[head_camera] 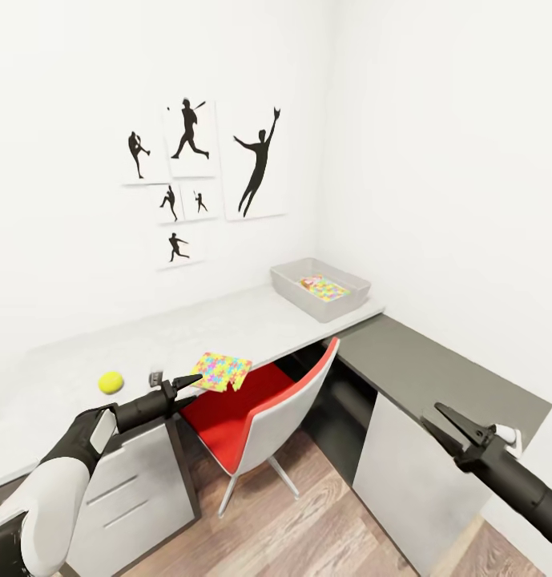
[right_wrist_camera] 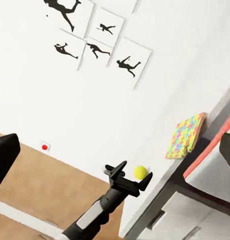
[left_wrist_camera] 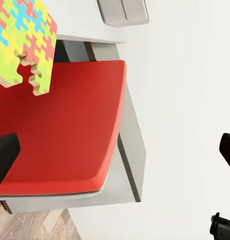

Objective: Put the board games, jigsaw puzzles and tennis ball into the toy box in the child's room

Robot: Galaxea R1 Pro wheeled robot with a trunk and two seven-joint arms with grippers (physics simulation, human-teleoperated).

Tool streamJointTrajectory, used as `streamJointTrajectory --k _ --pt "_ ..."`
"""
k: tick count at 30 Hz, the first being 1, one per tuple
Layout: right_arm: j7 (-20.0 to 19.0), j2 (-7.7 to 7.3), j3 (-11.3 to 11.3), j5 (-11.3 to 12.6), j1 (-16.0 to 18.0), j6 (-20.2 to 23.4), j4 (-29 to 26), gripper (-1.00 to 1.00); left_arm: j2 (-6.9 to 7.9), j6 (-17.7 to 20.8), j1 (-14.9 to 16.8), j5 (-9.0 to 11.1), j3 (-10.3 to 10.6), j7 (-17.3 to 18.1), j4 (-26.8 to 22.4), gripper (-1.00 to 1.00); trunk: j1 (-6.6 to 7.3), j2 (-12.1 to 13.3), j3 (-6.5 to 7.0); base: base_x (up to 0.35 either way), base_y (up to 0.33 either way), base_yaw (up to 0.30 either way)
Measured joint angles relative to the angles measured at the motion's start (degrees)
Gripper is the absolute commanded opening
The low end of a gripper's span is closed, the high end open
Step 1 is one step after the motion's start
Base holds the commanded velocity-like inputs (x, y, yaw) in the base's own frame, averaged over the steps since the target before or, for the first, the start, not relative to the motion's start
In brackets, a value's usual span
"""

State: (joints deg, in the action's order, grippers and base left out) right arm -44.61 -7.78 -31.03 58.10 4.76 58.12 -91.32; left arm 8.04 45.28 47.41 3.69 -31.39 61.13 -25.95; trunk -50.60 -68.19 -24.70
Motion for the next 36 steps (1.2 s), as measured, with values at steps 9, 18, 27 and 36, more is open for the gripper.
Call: streamJointTrajectory --k 9,18,27,36 --pt "9.47 0.31 -0.37 0.51 0.43 0.85 0.0 1.0 -0.17 0.09 0.0 0.0 -0.01 -0.05 0.0 1.0 -1.98 -3.61 -1.62 0.0 0.0 0.0" --pt "16.91 0.68 -0.11 2.33 0.53 0.85 -0.01 1.0 -0.3 0.07 0.0 -0.05 0.06 -0.14 0.0 1.0 -3.95 -7.22 -3.23 0.0 0.0 0.0" --pt "17.4 0.73 0.1 4.39 0.55 0.82 -0.01 1.0 -0.56 -0.27 0.0 -0.06 0.13 -0.39 0.0 1.0 -5.93 -10.84 -4.85 0.0 0.0 0.0" --pt "17.41 0.74 1.1 4.45 0.55 0.75 -0.01 1.0 -0.21 -0.42 0.0 -0.01 0.01 -0.01 0.01 1.0 -7.91 -14.45 -6.47 0.0 0.0 0.0"
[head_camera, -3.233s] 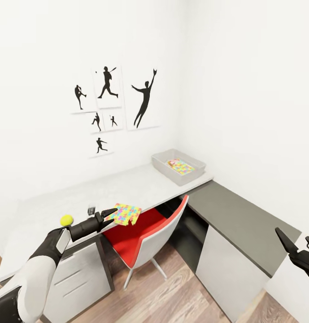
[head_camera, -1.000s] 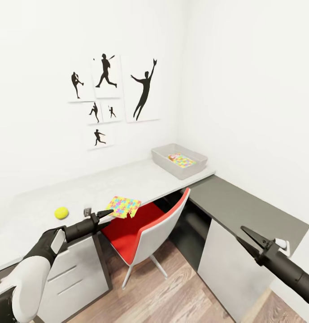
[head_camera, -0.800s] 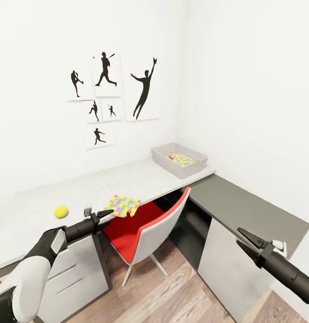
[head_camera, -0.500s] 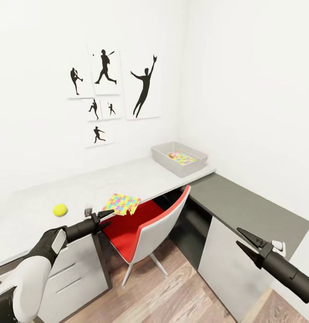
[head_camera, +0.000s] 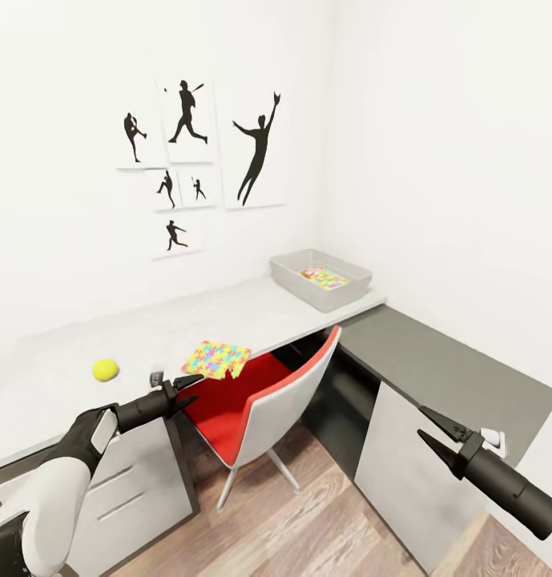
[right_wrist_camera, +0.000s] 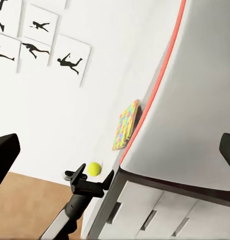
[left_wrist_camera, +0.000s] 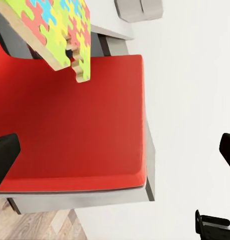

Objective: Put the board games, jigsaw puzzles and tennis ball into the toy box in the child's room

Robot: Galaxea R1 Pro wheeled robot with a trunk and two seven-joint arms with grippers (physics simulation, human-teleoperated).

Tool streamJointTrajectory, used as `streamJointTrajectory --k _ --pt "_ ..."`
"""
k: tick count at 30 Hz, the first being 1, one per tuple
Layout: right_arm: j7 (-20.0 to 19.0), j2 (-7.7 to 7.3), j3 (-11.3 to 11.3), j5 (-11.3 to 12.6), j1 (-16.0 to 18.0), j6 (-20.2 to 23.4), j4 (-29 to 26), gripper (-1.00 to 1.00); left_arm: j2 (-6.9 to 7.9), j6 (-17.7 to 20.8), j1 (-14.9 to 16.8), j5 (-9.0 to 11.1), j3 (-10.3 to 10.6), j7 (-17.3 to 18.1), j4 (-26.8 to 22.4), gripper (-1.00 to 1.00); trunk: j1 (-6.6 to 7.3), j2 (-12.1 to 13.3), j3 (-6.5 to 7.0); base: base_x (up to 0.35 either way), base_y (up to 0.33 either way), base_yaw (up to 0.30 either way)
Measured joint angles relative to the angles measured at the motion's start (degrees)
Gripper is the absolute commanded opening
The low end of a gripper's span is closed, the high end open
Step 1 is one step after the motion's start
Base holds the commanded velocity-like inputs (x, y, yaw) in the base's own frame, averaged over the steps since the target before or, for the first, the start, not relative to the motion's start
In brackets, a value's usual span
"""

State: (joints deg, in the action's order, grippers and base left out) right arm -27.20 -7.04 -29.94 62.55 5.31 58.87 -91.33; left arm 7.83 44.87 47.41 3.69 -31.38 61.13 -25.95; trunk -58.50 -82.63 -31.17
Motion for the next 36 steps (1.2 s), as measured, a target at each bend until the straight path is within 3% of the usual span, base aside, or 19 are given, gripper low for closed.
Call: streamJointTrajectory --k 9,16,23,36 --pt "-0.08 0.0 0.39 0.0 -0.06 0.02 0.0 1.0 0.5 -0.08 0.0 0.0 0.0 0.29 0.0 1.0 -1.98 -3.61 -1.62 0.0 0.0 0.0" --pt "-0.09 0.0 0.4 0.0 -0.08 0.02 0.0 1.0 1.87 0.0 0.0 0.56 -0.03 0.37 0.04 1.0 -3.52 -6.42 -2.87 0.0 0.0 0.0" --pt "-0.15 0.0 0.35 0.0 -0.19 0.23 0.0 1.0 1.46 -0.37 0.0 3.24 0.04 0.38 0.01 1.0 -5.05 -9.23 -4.13 0.0 0.0 0.0" --pt "-0.17 0.04 0.49 0.03 -0.26 0.04 0.0 1.0 1.78 -0.32 0.0 3.72 -0.03 0.46 -0.01 1.0 -7.7 -14.06 -6.29 0.0 0.0 0.0"
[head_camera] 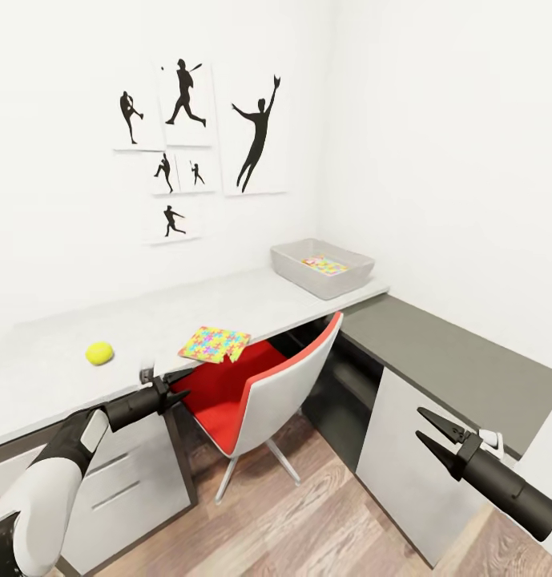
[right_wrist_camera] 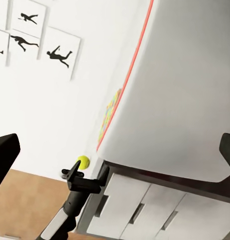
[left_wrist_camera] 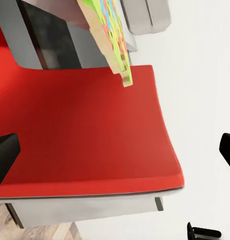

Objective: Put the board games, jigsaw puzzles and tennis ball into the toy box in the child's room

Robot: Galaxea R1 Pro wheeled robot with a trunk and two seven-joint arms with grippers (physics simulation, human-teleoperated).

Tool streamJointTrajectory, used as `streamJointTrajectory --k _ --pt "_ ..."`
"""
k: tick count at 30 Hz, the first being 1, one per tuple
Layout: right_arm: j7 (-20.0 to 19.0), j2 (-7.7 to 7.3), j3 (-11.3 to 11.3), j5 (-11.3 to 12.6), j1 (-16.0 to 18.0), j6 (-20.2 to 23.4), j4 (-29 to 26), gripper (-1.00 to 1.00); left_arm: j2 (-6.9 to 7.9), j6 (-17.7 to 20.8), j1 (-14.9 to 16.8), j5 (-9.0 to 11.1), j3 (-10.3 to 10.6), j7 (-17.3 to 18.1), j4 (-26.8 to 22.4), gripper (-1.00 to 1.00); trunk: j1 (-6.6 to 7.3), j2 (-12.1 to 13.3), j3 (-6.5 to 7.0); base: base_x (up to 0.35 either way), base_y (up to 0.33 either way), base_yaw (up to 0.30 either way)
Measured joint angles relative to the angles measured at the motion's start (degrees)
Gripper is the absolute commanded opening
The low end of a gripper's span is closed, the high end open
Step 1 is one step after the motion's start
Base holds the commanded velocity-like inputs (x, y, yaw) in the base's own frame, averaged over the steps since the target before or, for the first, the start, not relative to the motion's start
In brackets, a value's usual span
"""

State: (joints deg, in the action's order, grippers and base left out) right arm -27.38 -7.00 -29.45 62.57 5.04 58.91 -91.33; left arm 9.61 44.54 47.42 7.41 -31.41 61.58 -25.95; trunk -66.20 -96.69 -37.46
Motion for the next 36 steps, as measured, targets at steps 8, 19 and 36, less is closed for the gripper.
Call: streamJointTrajectory --k 8,19,36 --pt "0.0 0.0 0.0 -0.01 0.0 -0.08 0.0 1.0 0.02 -0.05 0.0 0.01 0.05 1.21 0.0 1.0 0.0 0.0 0.0 0.023 0.0 0.0" --pt "0.0 0.04 0.0 -0.01 0.0 -0.1 0.0 1.0 0.17 -0.07 0.0 0.01 0.05 1.5 -0.01 1.0 0.01 0.0 0.0 0.141 0.0 0.0" --pt "0.0 -0.01 0.0 0.0 0.0 -0.09 0.0 1.0 0.07 -0.09 0.0 0.02 0.04 1.5 -0.02 1.0 0.0 0.0 0.0 0.09 -0.015 0.0"
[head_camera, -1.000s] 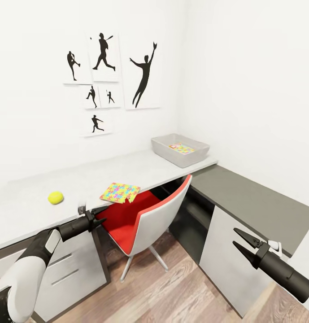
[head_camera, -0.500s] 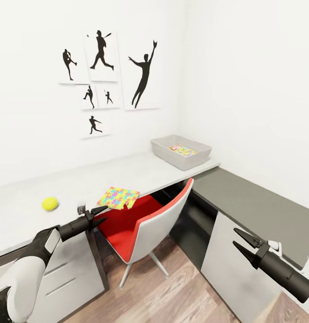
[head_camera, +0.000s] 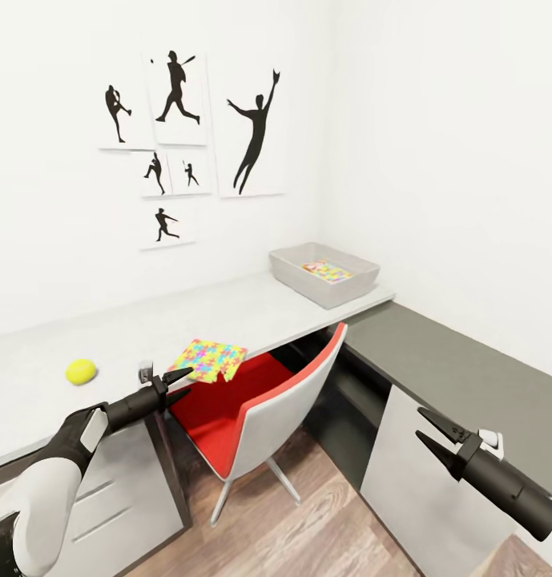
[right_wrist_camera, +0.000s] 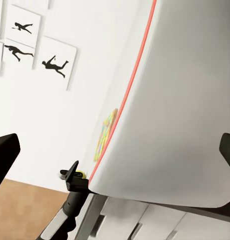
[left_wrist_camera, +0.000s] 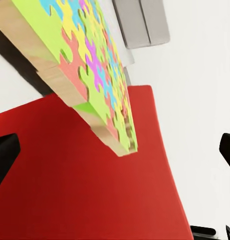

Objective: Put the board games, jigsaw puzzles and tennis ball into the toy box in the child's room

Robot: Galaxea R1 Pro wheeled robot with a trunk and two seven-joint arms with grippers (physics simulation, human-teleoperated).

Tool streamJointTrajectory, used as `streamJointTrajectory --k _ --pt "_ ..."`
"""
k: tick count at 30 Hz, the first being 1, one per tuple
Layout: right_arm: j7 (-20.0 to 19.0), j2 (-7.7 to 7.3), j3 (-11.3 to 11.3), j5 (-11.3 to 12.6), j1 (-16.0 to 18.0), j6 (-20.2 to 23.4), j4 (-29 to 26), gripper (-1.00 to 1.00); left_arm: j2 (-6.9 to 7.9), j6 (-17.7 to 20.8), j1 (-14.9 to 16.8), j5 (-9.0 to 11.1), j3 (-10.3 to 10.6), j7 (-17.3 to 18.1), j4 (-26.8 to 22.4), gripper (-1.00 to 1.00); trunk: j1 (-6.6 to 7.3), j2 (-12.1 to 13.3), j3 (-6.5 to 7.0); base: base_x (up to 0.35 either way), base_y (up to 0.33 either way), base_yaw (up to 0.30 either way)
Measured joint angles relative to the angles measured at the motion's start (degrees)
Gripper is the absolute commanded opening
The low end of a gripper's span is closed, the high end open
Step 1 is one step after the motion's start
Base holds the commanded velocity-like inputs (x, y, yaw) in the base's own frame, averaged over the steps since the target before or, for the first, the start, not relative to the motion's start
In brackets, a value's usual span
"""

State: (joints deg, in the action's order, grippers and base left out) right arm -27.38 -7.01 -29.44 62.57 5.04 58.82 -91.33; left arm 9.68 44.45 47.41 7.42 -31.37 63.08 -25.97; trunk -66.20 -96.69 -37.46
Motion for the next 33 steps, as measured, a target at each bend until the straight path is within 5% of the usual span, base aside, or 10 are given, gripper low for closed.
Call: streamJointTrajectory --k 20,27,33 --pt "-0.09 0.02 0.0 0.0 0.0 0.0 0.0 1.0 0.06 0.23 0.0 -0.01 -0.03 0.13 0.01 1.0 0.0 0.0 0.0 0.003 -0.047 0.0" --pt "-0.09 0.04 0.0 -0.03 0.0 -0.01 0.0 1.0 0.06 0.34 0.0 -0.02 -0.04 0.18 0.01 1.0 -1.54 -2.79 -1.25 0.0 0.0 0.0" --pt "-0.09 0.0 0.0 0.0 0.0 0.0 0.0 1.0 0.0 0.23 0.0 0.0 -0.04 0.15 -0.01 1.0 -1.54 -2.81 -1.26 0.0 -0.003 0.0"
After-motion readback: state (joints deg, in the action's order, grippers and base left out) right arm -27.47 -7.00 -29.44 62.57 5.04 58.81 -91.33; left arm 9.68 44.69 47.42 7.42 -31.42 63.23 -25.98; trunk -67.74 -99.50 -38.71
